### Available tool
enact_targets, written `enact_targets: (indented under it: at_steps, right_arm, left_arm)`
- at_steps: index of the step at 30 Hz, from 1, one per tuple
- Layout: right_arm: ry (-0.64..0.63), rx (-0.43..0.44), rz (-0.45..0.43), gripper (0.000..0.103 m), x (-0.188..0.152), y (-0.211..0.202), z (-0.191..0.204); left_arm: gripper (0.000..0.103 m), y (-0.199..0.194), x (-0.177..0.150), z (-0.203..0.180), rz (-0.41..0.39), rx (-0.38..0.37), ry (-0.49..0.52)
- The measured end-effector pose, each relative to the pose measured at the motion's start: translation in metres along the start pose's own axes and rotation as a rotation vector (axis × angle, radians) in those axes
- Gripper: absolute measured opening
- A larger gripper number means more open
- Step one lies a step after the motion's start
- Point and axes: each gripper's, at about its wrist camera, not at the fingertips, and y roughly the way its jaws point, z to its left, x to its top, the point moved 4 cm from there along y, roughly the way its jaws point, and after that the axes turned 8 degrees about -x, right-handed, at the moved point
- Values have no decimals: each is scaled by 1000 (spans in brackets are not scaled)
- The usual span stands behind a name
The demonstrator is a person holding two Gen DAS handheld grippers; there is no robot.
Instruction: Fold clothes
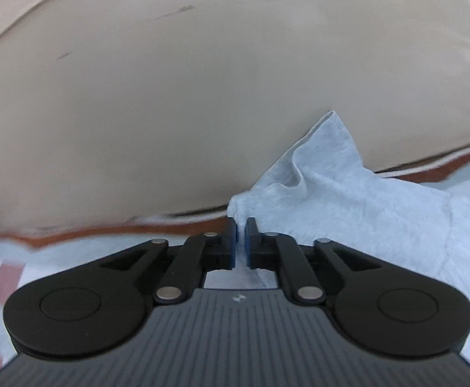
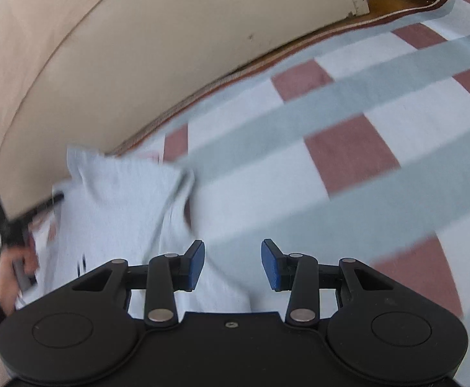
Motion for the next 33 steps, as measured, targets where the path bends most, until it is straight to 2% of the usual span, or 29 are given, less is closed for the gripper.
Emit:
enact_targets:
  at_steps: [1,3,5,11,12,13,14,16,18,19,23,27,29,30,33]
  right_arm:
    - [-9,-3,11,45,-9,-2,0]
    - [-20,-10,-1,45,-19,-2,3]
    - [-30,-17,-14,45,-28,-1,6]
    - [-62,-38,-55,46,-56,3,14]
    - [-88,-39,-53,40,-56,5,19]
    - [-128,-66,-62,8,-57,6,28]
    - [-169,-97,-72,8,-58,7,36]
    - [-205,-161,-151,5,-62,-7,46]
    - [-194,-261,-211,5,-62,-25,42]
    - [-190,-274,-202,4,-62,-26,37]
    - [-177,-315,-147,3,-65,-14,23]
    - [-141,-364,-135,8,-65,-8,23]
    - [-91,-373,-108,31,-60,-12,17]
    - [-39,-351,-103,35,-59,-19,12]
    - [114,-176,-71,36,-65,-54,3]
  left_arm:
    - [38,-7,0,4,7,10,-22]
    - [54,-28,0,8,3,-10,-49]
    - [54,-55,-2,10,6,-56,-51]
    - [55,-124,-34,-4,114,-141,-13]
    - [57,-136,-42,-4,126,-149,-14]
    - [59,-148,-52,-4,138,-163,-18]
    - [59,-159,-62,-3,150,-173,-21]
    - [59,-180,-82,0,168,-172,-20]
    - [59,-206,-99,6,194,-144,1]
    - [59,-215,-108,7,210,-131,14]
    - [60,-246,-146,9,293,-147,64]
    - [60,-260,-182,12,390,-172,72]
    - [60,-267,-190,18,410,-159,62]
    - [60,-270,-191,20,414,-149,56]
    - [61,-279,-188,23,395,-140,36]
